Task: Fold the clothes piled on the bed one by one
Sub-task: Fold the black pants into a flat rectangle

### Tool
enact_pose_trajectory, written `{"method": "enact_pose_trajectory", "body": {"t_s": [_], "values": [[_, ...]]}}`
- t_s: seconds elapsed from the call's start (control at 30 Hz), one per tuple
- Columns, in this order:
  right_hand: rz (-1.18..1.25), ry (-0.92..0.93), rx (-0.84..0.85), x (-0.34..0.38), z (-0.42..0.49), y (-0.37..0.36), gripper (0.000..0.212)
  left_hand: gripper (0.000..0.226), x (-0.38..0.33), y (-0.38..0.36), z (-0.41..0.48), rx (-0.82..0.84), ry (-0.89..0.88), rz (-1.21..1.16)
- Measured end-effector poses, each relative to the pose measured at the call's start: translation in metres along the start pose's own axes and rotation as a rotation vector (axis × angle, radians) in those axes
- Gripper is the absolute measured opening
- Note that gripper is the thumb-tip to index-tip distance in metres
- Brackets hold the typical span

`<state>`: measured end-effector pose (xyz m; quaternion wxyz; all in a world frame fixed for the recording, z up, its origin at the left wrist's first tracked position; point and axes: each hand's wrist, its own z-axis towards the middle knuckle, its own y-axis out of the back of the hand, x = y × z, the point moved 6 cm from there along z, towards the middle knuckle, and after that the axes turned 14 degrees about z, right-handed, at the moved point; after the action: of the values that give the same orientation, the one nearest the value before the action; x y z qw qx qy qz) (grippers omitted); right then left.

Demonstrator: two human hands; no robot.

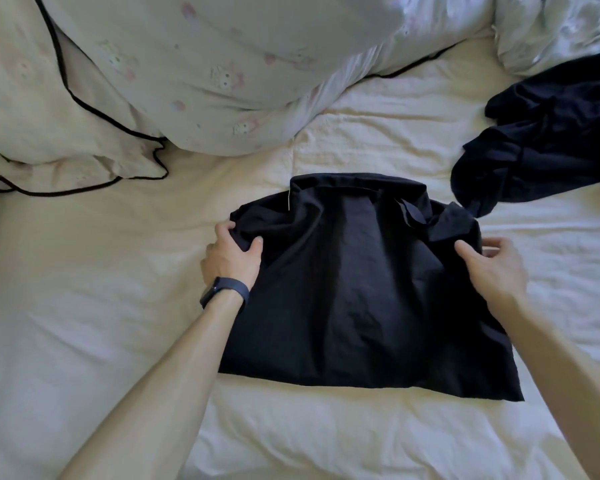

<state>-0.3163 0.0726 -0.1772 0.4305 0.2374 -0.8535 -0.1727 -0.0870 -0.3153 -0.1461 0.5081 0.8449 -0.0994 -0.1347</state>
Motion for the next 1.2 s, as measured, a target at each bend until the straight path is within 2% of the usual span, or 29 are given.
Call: {"method": "enact_pose_trajectory", "body": {"t_s": [0.1,0.2,0.27,0.37,0.43,0.53,0.63,0.73,0.87,1.03,1.13,1.2], "values": [[0.079,0.010,0.008,0.012,0.012,-0.001,0.036,0.046,0.003,0.002,0.023,0.060,0.088,-0.242],[0.150,0.051,0.009,0.022,0.023,0.000,0.020,0.030,0.003,0.001,0.050,0.214,0.076,-0.348],[0.246,0.016,0.059,0.024,0.030,-0.002,0.010,0.023,0.006,0.001,0.063,0.272,0.076,-0.422],[0.312,-0.031,0.152,0.024,0.039,-0.007,0.026,0.019,0.015,0.010,0.081,0.146,0.111,-0.506],[0.308,0.027,0.090,0.026,0.046,-0.005,0.031,0.017,0.018,0.016,0.087,0.036,0.105,-0.521],[0.349,0.115,-0.145,0.028,0.057,0.009,0.015,0.019,0.021,0.019,0.092,-0.077,0.083,-0.521],[0.329,0.133,-0.184,0.029,0.065,0.007,0.005,0.019,0.021,0.012,0.099,-0.068,0.069,-0.508],[0.262,0.150,-0.187,0.028,0.075,0.002,0.012,0.029,0.017,0.006,0.103,-0.056,0.031,-0.420],[0.212,0.154,-0.232,0.025,0.082,0.002,0.018,0.018,0.015,0.011,0.103,-0.136,0.010,-0.409],[0.135,0.190,-0.257,0.034,0.080,0.009,0.021,0.024,0.012,0.024,0.098,-0.217,0.008,-0.447],[0.040,0.230,-0.287,0.036,0.058,0.012,0.050,0.042,0.003,0.029,0.082,-0.267,-0.071,-0.306],[-0.102,0.353,-0.288,0.036,0.021,-0.001,0.059,0.054,-0.011,0.026,0.049,-0.364,-0.259,-0.126]]}}
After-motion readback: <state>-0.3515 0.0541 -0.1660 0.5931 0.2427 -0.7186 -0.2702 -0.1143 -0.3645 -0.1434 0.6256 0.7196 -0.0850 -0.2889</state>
